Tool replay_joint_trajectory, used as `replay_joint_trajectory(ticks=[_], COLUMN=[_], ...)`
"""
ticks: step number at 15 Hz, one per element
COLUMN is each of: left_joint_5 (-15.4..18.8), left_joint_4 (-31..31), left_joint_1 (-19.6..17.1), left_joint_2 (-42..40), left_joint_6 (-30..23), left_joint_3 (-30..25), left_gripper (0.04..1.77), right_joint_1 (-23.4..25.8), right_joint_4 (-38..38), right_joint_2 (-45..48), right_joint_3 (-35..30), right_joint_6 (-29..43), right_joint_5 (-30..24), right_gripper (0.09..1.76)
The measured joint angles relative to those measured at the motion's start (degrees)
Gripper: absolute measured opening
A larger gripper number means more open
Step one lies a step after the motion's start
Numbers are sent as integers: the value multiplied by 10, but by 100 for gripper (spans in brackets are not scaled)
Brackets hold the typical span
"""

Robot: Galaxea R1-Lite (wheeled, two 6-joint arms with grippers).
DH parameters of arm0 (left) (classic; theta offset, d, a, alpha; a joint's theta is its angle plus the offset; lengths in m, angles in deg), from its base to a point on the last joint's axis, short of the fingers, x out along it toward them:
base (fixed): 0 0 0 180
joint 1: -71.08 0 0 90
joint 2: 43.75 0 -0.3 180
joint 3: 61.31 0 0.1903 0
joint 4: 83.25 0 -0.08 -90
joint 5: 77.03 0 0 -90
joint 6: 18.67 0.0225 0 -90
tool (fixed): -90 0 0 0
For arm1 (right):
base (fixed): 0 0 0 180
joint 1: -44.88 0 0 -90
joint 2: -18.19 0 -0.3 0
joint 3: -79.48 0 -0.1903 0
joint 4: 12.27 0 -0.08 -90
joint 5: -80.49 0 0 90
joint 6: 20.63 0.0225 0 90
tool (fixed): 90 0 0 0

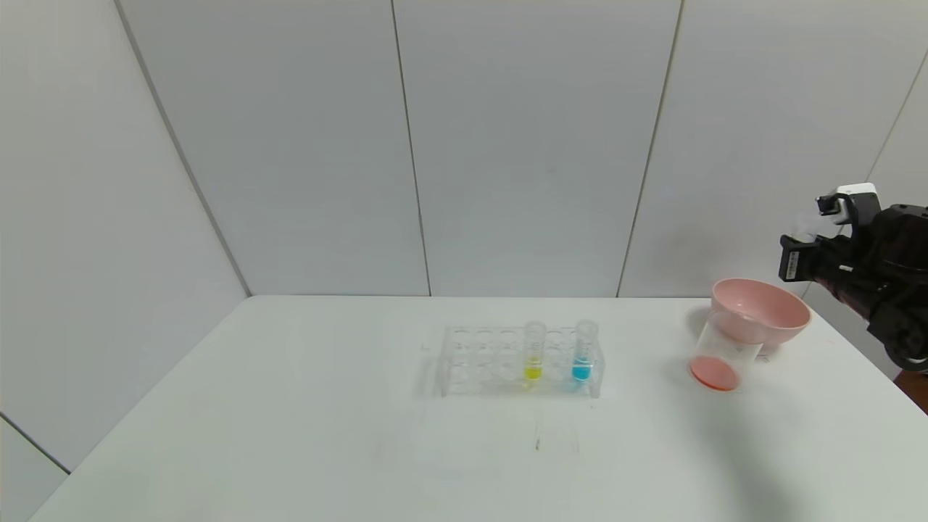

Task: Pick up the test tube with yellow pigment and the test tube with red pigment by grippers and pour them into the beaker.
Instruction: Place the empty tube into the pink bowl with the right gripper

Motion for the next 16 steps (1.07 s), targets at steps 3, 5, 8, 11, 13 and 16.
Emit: replay_joint_trajectory(ticks=[3, 5, 8, 11, 13, 16], left_joint_5=[0, 0, 0, 0, 0, 0], left_joint_4=[0, 0, 0, 0, 0, 0], left_joint_1=[0, 0, 0, 0, 0, 0], left_joint_2=[0, 0, 0, 0, 0, 0], left_joint_6=[0, 0, 0, 0, 0, 0], left_joint_3=[0, 0, 0, 0, 0, 0], left_gripper=[176, 176, 176, 176, 176, 176], right_joint_1=[-10, -16, -20, -22, -22, -15], right_joint_4=[1, 2, 5, 6, 6, 2], right_joint_2=[-35, -54, -78, -93, -97, -87], right_joint_3=[2, 2, 3, 7, 7, 9], right_joint_6=[48, 61, 66, 70, 70, 71], right_joint_5=[46, 47, 48, 48, 47, 43], right_gripper=[52, 52, 52, 86, 104, 126])
